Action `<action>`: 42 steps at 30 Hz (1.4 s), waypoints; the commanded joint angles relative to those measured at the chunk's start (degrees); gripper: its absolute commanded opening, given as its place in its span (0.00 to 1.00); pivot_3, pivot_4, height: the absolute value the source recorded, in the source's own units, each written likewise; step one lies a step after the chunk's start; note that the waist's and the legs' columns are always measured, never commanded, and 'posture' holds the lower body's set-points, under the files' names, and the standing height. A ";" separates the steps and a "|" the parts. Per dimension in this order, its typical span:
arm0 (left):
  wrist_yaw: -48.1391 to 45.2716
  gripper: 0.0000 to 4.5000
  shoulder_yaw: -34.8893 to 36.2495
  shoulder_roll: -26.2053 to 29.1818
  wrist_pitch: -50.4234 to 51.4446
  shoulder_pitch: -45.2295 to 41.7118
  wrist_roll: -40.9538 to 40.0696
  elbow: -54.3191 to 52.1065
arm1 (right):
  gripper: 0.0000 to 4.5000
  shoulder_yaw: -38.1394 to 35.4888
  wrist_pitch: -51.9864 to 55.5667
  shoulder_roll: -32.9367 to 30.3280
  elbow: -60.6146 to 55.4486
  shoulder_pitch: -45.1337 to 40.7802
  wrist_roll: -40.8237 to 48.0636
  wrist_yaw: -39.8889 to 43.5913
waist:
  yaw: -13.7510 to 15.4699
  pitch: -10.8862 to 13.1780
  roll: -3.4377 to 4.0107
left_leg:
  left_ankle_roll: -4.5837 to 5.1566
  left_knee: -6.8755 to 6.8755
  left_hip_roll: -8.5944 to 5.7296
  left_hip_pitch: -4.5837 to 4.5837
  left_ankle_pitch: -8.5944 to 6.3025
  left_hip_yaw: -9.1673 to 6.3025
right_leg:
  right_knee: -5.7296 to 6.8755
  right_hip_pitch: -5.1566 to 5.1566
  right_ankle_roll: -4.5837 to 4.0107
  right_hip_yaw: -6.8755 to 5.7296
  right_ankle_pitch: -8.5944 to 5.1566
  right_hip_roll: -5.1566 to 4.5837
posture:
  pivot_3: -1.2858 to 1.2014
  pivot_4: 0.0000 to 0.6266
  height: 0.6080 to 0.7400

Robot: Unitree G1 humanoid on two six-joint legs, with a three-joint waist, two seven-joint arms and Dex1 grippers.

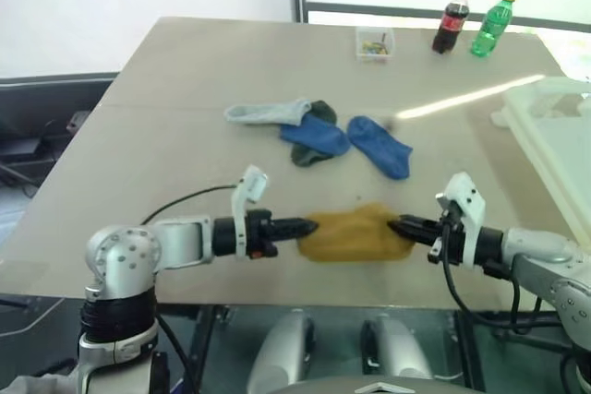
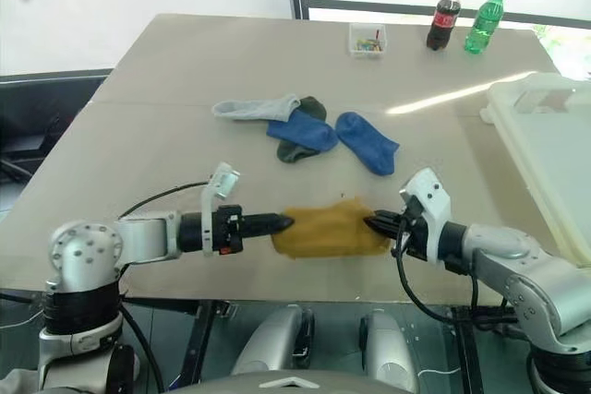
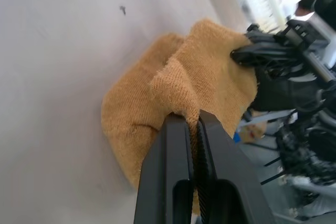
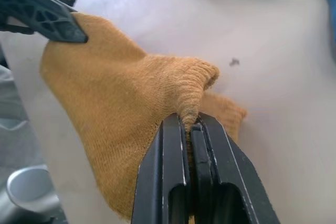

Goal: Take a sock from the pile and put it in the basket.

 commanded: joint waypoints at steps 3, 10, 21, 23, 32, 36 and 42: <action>0.51 0.01 -1.80 -0.30 -3.95 -0.86 2.08 -1.36 | 0.00 2.69 -4.46 -0.28 1.92 0.07 -4.00 -1.23 | 0.02 0.00 0.00 | 0.00 0.00 0.01 0.00 0.00 0.00 | 0.00 0.00 0.00 0.00 0.00 0.01 | 0.52 0.24 0.91; 1.64 0.22 -5.82 -1.78 -7.33 -0.25 6.88 -0.34 | 0.00 8.93 -12.29 -1.92 9.03 0.91 -12.23 0.95 | 0.05 0.00 0.00 | 0.00 0.00 -0.03 -0.04 0.00 0.01 | -0.07 0.01 0.00 -0.01 0.00 0.00 | 0.52 0.24 0.91; -9.02 0.92 0.52 7.70 -11.86 0.10 6.77 1.41 | 0.39 1.94 -20.82 -0.31 3.49 4.56 -11.24 1.87 | -0.03 0.02 0.01 | 0.01 -0.02 0.04 -0.01 0.00 0.01 | -0.04 -0.02 0.00 -0.02 -0.01 0.08 | 0.52 0.24 0.91; -12.23 0.92 0.20 9.45 -14.23 0.34 7.57 1.54 | 0.39 0.62 -22.65 -0.38 3.03 5.18 -11.22 2.61 | 0.01 0.01 0.01 | 0.00 -0.03 0.06 -0.02 0.00 0.00 | -0.06 -0.01 0.00 -0.03 -0.01 0.09 | 0.52 0.24 0.91; -24.59 0.18 -14.88 10.10 -31.99 -1.28 21.02 -0.32 | 0.00 3.99 -31.83 -1.58 5.86 4.49 -12.98 10.50 | 0.12 0.01 0.02 | 0.01 -0.10 0.06 -0.03 -0.01 0.01 | -0.41 0.12 -0.01 -0.05 0.00 0.03 | 0.52 0.24 0.91; -25.55 0.00 -22.50 7.41 -38.00 -3.37 29.11 4.08 | 0.00 11.33 -38.64 -0.11 15.08 3.12 -20.33 11.80 | 0.10 0.00 0.02 | 0.01 -0.12 0.08 -0.02 -0.01 0.01 | -0.46 0.14 -0.02 -0.06 0.00 0.05 | 0.52 0.24 0.91; -25.73 0.00 -28.50 8.21 -43.13 -2.10 38.99 9.75 | 0.00 17.22 -50.67 -1.33 30.09 2.36 -30.97 13.35 | -0.02 -0.10 0.01 | 0.03 -0.13 0.09 0.00 -0.01 0.02 | -0.57 0.20 -0.01 -0.05 0.00 0.10 | 0.52 0.24 0.91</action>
